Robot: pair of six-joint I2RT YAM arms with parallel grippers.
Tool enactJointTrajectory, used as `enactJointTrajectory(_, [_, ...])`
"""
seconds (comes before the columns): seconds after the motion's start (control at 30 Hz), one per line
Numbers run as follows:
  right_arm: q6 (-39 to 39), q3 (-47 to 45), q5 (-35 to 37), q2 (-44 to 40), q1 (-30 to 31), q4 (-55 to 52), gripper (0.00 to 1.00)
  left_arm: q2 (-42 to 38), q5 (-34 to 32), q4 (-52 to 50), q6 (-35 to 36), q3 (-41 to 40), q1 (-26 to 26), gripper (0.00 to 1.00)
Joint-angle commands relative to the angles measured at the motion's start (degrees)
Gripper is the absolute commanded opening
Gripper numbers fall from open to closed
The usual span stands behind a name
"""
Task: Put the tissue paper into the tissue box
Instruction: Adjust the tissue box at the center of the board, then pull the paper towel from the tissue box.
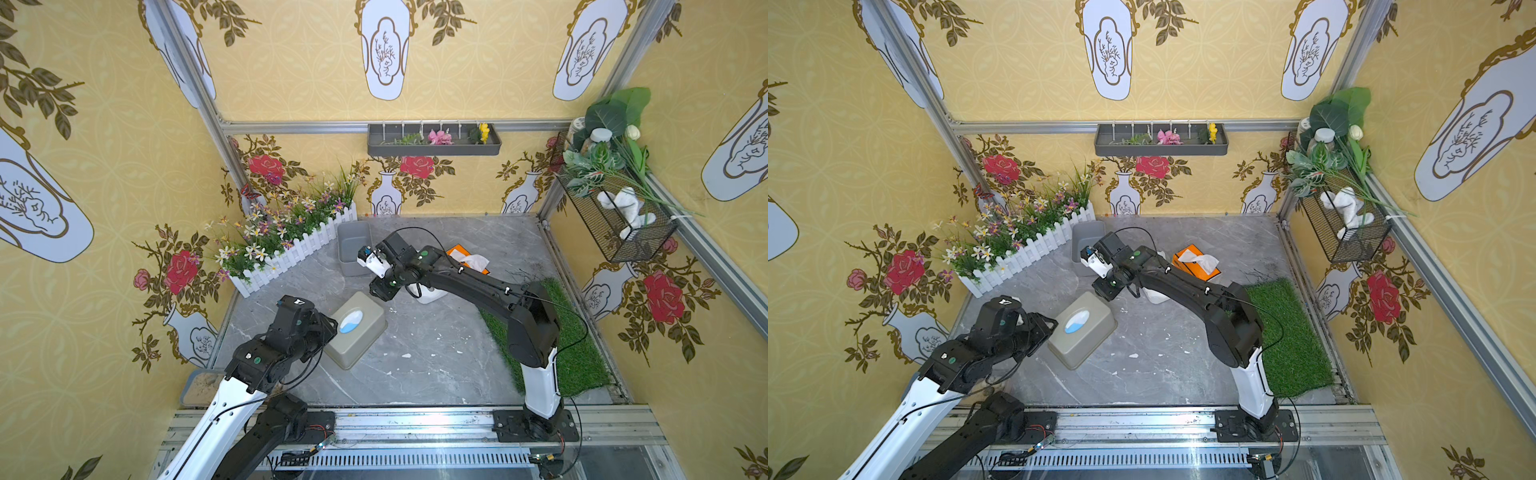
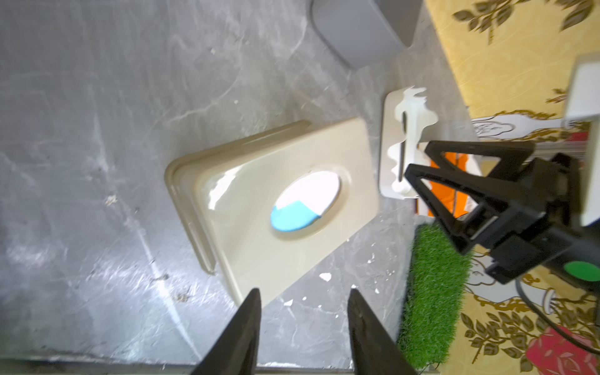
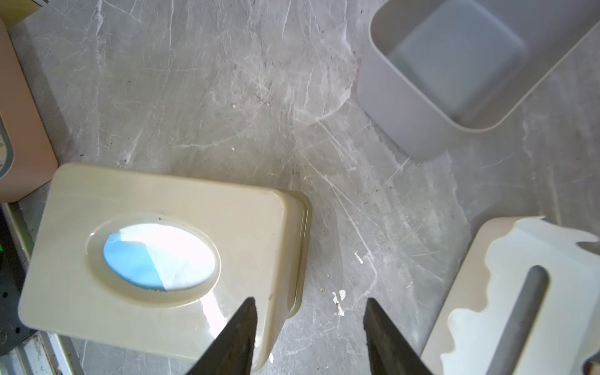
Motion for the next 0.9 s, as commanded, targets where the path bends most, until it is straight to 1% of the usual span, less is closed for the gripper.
enactJointTrajectory(0.0, [-3.65,2.56,2.37,1.41,2.28,-5.78,0.55,3.05,-0.60,2.79,3.58,-0.25,1.13,0.47])
enactJointTrajectory(0.1, [-6.26,3.72,-0.12,2.09,4.59,-6.98,0.55,6.26,0.04,6.08,2.82,-2.03,1.33,0.48])
enactJointTrajectory(0.17, [-7.74,5.92,-0.22,3.50,6.50,-9.38,0.55,5.85,-0.17,8.87,1.32,-3.85,2.08,0.48])
enactJointTrajectory(0.23, [-8.65,7.70,-0.24,4.90,7.87,-11.01,0.54,4.49,1.87,11.06,-0.10,-5.96,5.14,0.49])
enactJointTrajectory(0.4, [-7.68,9.69,-2.10,6.86,9.73,-11.01,0.54,-1.09,8.40,12.38,-2.11,-10.37,15.88,0.51])
enactJointTrajectory(0.5, [-7.56,12.13,-1.68,9.45,10.89,-12.59,0.52,-1.65,12.99,12.56,-2.08,-11.71,21.19,0.52])
enactJointTrajectory(0.6, [-6.87,13.76,-0.60,11.05,11.30,-13.70,0.50,-0.13,15.19,13.27,-1.63,-12.17,22.87,0.52])
enactJointTrajectory(0.87, [-2.66,18.85,2.34,14.61,11.63,-16.98,0.44,3.73,15.11,13.23,2.47,-10.62,22.88,0.52])
